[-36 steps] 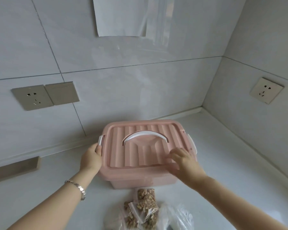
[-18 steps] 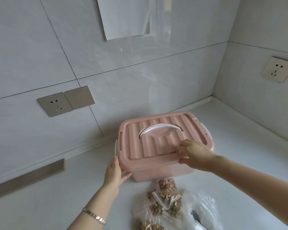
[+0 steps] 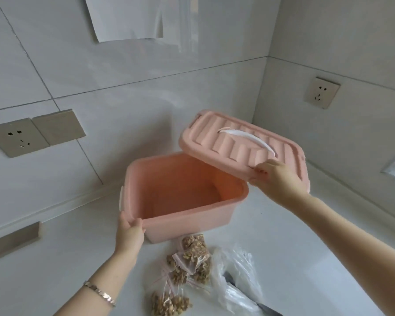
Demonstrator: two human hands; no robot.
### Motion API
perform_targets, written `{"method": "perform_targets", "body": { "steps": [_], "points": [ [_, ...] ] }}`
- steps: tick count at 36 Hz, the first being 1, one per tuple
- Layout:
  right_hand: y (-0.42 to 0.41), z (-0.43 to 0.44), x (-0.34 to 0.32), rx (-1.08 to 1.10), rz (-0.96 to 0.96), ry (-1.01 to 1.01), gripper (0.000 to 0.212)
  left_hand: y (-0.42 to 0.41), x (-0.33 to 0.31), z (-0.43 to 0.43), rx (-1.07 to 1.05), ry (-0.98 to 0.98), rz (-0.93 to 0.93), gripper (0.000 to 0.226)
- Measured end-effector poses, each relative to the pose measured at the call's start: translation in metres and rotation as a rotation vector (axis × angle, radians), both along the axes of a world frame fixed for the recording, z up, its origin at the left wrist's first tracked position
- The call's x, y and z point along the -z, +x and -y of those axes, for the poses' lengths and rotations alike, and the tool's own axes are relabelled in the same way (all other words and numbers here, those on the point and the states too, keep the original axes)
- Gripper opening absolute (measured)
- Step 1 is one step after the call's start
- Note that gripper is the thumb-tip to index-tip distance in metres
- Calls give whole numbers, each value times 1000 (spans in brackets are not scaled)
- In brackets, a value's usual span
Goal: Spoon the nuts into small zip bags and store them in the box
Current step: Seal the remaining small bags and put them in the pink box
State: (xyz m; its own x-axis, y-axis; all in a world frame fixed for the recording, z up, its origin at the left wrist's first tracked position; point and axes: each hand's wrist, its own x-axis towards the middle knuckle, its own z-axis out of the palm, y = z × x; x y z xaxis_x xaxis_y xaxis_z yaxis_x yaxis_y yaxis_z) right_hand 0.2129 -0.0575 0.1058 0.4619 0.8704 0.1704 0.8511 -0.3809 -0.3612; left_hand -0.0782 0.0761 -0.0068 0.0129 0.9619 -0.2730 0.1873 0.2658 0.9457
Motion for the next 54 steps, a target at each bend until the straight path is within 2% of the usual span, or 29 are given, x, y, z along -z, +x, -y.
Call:
{"method": "perform_targets", "body": {
  "steps": [5, 7, 9, 14, 24, 29, 31, 34, 37, 40, 45, 49, 50, 54],
  "points": [
    [28, 48, 51, 333, -78, -11, 24, 7, 3, 2, -15, 52, -22, 45],
    [29, 62, 74, 479, -110, -26, 17, 7, 5, 2, -5, 64, -37, 45],
    [28, 73, 96, 589, -128, -64, 21, 6, 6, 1, 6, 67, -50, 44],
    [20, 91, 145, 681, -208, -241, 26, 7, 7, 0, 5, 71, -83, 44],
    [0, 95, 196, 599, -220, -389, 26, 4, 6, 5, -5, 130, -90, 42],
    [-14, 97, 201, 598, -181, -352, 29, -2, 20, 41, -4, 178, -209, 47],
    [-28, 91, 194, 471, -128, -258, 36, -5, 31, 64, 105, 176, -276, 44],
    [-65, 67, 188, 104, -160, -100, 39, -18, 49, 85, 336, 162, -448, 38],
    [-108, 45, 182, -157, -96, -101, 47, -28, 60, 96, 501, 138, -540, 40],
    [-144, 26, 178, -252, 3, -118, 58, -28, 63, 98, 558, 127, -571, 41],
    [-163, 10, 184, -215, 88, -92, 37, -26, 66, 89, 573, 134, -657, 45],
    [-153, 13, 179, -207, -73, 39, 19, -20, 71, 77, 615, 154, -751, 43],
    [-148, 15, 174, -197, -123, 88, 9, -18, 72, 75, 615, 164, -766, 38],
    [-127, 25, 141, -147, -265, 153, 7, -11, 74, 68, 581, 250, -835, 13]
  ]
}}
